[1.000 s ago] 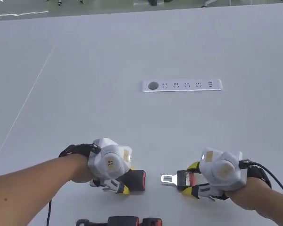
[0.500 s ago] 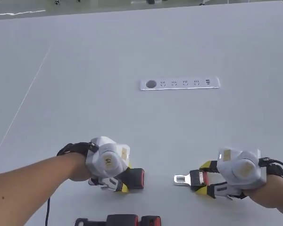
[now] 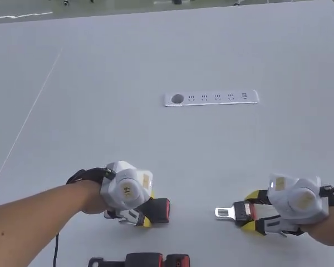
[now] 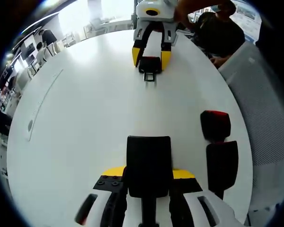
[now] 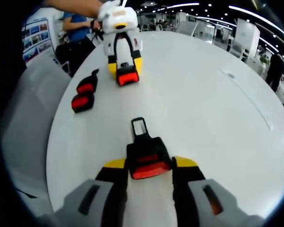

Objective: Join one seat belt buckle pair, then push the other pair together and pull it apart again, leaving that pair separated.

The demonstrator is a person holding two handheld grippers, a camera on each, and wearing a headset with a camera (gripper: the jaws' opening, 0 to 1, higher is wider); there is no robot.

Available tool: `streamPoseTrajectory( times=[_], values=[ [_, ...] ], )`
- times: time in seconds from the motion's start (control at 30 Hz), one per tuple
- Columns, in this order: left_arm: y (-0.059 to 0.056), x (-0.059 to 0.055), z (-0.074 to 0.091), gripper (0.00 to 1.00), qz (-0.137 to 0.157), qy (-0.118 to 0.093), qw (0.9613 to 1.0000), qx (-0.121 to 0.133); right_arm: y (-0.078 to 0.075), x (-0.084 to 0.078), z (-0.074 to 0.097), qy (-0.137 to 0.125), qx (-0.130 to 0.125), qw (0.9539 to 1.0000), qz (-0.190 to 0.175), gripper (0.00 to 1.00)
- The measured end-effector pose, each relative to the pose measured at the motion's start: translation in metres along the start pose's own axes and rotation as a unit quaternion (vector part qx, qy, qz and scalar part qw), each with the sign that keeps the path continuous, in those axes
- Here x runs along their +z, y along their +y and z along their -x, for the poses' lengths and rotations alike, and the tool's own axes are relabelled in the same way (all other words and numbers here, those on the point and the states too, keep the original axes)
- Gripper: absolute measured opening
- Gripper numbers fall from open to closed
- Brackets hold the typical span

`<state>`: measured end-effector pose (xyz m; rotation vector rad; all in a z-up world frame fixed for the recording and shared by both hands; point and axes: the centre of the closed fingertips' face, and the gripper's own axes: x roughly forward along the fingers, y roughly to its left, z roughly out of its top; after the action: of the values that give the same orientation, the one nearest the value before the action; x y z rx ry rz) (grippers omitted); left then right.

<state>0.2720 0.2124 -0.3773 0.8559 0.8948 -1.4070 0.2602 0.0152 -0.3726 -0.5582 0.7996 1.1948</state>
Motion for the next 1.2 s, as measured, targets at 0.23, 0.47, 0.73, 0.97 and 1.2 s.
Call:
streamPoseTrajectory(
  times=[0.23,0.47,0.73,0.97,1.2],
  values=[
    [-0.001,0.000,0.000,0.35,0.000,0.003,1.0000,0.001,-0.002,-0.008,0.006,0.000,-0.006,1.0000,-0.007,0.37],
    [-0.001,0.000,0.000,0.35,0.000,0.004,1.0000,0.002,-0.003,-0.010,0.008,-0.002,-0.009,0.9999,-0.015,0.38],
    [-0.001,0.002,-0.001,0.35,0.013,0.008,0.9998,0.009,-0.005,-0.007,0.006,-0.004,-0.013,0.9996,-0.026,0.39],
    [-0.012,0.009,0.009,0.57,0.048,-0.006,0.9987,0.018,-0.023,0.015,0.018,-0.064,-0.096,0.9910,-0.067,0.60],
    [0.005,0.025,0.039,0.83,0.168,-0.085,0.9772,0.097,-0.035,0.032,0.048,-0.128,-0.186,0.9676,-0.113,0.77]
  ],
)
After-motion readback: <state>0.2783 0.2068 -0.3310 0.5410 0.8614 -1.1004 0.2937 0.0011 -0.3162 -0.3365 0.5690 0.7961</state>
